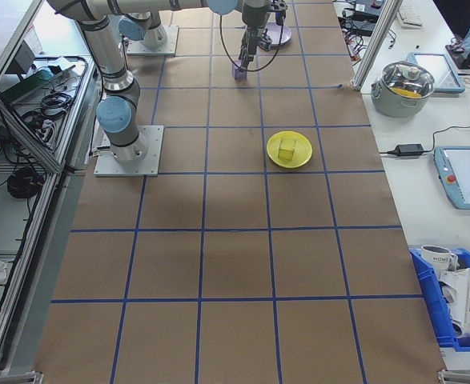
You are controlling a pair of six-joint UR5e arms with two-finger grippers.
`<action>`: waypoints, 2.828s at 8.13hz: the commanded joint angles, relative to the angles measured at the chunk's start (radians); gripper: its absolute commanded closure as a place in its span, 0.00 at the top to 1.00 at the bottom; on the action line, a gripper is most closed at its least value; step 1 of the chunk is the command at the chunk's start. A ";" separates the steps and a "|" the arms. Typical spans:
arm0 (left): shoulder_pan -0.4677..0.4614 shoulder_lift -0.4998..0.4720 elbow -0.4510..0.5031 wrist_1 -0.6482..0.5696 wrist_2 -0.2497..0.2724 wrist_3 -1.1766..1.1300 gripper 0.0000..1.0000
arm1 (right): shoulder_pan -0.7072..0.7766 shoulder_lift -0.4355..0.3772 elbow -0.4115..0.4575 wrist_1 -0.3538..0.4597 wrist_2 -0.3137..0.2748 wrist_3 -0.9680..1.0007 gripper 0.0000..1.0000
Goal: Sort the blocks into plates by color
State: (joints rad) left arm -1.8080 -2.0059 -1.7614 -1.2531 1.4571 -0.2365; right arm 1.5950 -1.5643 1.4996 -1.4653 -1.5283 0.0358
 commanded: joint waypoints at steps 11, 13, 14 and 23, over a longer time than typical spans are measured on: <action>0.137 0.065 0.280 -0.164 0.213 0.278 0.00 | 0.007 -0.022 0.031 -0.003 -0.013 -0.027 1.00; 0.267 0.050 0.315 -0.154 0.221 0.464 0.00 | 0.007 -0.022 0.033 -0.003 -0.013 -0.025 1.00; 0.316 0.036 0.313 -0.143 0.220 0.547 0.00 | 0.007 -0.022 0.033 -0.003 -0.012 -0.025 1.00; 0.415 -0.091 0.312 0.008 0.209 0.683 1.00 | 0.007 -0.023 0.033 0.000 -0.013 -0.027 1.00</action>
State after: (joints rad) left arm -1.3936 -2.1144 -1.4535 -1.2352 1.6596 0.4500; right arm 1.6019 -1.5872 1.5324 -1.4670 -1.5415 0.0092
